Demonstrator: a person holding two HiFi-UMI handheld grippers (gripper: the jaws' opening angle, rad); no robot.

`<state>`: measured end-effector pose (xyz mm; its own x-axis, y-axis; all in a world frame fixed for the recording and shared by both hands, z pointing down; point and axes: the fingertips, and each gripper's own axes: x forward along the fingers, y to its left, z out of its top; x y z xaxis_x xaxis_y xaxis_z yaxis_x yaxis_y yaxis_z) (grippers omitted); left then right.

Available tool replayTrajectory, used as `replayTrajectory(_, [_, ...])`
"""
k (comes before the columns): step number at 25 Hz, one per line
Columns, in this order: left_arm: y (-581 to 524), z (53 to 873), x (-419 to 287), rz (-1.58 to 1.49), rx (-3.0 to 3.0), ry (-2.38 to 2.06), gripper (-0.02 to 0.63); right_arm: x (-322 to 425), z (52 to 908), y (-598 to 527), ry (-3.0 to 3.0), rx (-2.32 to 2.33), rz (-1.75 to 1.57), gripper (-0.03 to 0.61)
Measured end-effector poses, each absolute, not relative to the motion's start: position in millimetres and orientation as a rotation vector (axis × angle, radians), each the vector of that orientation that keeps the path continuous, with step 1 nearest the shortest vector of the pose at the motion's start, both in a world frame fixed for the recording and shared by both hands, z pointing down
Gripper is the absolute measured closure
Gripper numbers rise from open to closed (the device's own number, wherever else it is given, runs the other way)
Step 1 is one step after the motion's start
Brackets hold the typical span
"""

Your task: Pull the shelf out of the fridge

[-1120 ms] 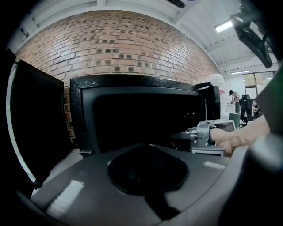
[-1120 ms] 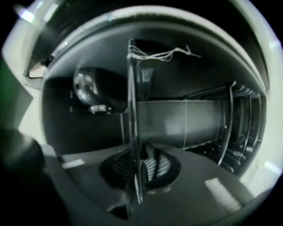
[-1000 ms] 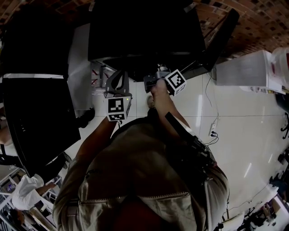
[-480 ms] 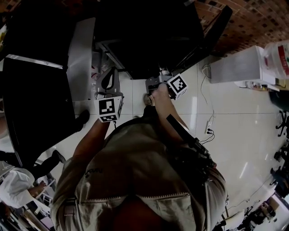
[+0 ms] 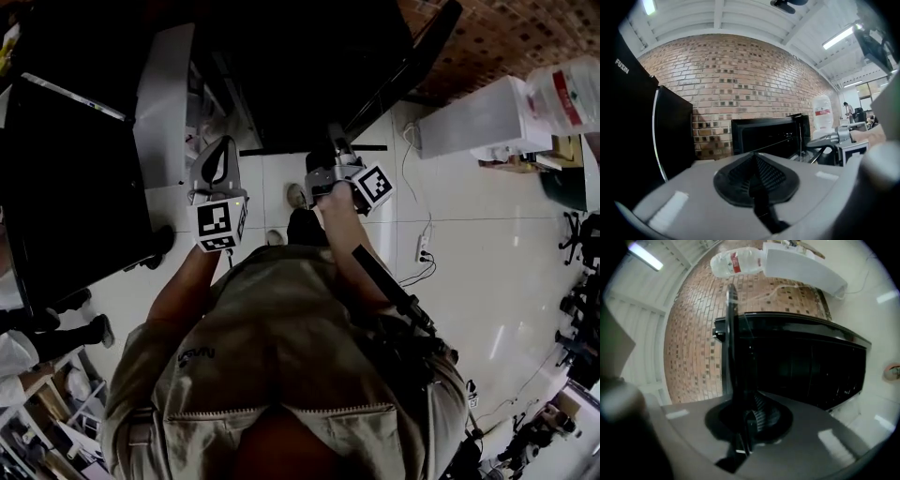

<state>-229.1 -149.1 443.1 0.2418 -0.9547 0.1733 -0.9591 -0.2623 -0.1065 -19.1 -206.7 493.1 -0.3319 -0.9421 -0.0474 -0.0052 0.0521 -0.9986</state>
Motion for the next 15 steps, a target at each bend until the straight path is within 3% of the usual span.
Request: replayTrajectory(15, [-94,415,-230,0.217,2.423,-1.963,0.607,10,404,-129,1.501,-0.888,-1.325,0.565])
